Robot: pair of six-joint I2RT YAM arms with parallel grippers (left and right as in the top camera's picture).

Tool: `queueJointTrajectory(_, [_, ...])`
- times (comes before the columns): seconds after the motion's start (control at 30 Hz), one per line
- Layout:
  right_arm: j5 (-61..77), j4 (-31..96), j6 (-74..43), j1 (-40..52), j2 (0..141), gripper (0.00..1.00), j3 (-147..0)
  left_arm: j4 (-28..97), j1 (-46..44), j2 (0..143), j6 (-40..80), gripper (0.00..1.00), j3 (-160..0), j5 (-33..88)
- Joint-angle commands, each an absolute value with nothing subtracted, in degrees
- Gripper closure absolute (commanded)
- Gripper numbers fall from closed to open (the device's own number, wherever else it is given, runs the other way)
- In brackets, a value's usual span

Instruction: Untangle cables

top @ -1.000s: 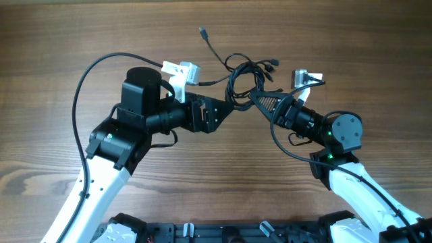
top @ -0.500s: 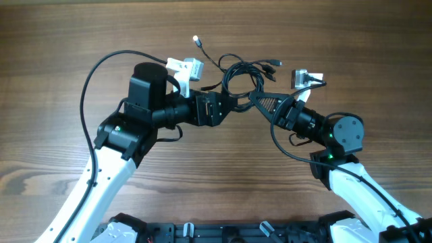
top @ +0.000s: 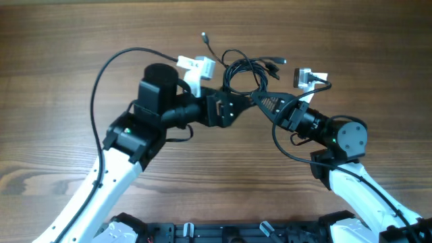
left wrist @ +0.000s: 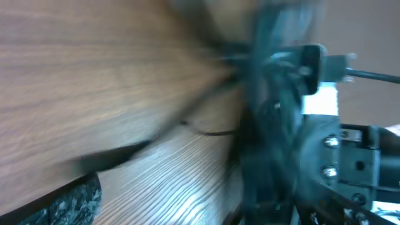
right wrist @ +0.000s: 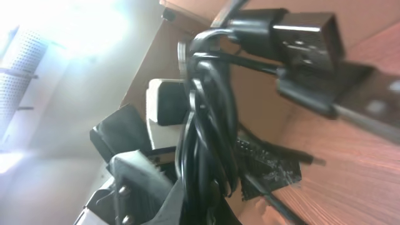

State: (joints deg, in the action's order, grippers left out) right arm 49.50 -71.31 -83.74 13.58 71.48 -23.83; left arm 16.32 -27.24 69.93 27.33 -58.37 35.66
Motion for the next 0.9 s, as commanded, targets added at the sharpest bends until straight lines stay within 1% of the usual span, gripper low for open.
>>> queueJointTrajectory(0.0, [49.82, -73.32, -84.23, 13.54, 71.68, 0.96, -25.19, 14.13, -30.46, 70.30, 27.46, 0.00, -59.59, 35.48])
queueJointTrajectory(0.2, [50.02, -73.47, -84.23, 13.54, 71.68, 0.96, -25.19, 14.15, -30.81, 70.30, 27.44, 0.00, -59.59, 33.71])
queueJointTrajectory(0.3, [48.47, -73.43, -84.14, 13.26, 71.68, 0.96, -25.19, 16.14, -30.30, 70.28, 27.73, 0.00, -59.59, 32.69])
queueJointTrajectory(0.37, [47.40, -73.43, -83.79, 12.14, 71.68, 0.96, -25.19, 16.08, -28.62, 69.71, 32.99, 0.00, -59.59, 32.93])
queueJointTrajectory(0.43, [46.33, -73.49, -83.55, 10.33, 71.68, 0.96, -25.19, 16.58, -25.47, 68.99, 41.87, 0.00, -59.59, 33.19])
queueJointTrajectory(0.5, [45.36, -73.91, -83.18, 8.45, 71.68, 0.96, -25.19, 16.91, -21.19, 68.66, 49.95, 0.00, -59.59, 38.00])
queueJointTrajectory(0.57, [44.40, -75.29, -81.65, 8.21, 71.68, 0.96, -25.19, 16.29, -19.49, 68.69, 53.56, 0.00, -59.59, 41.43])
queueJointTrajectory(0.7, [42.98, -79.02, -76.25, 8.23, 71.68, 0.96, -25.19, 15.42, -21.74, 68.82, 58.26, 0.00, -59.59, 41.95])
queueJointTrajectory(0.87, [42.61, -79.09, -72.71, 8.23, 71.68, 0.96, -25.19, 12.86, -25.21, 69.30, 60.93, 0.00, -59.59, 40.45])
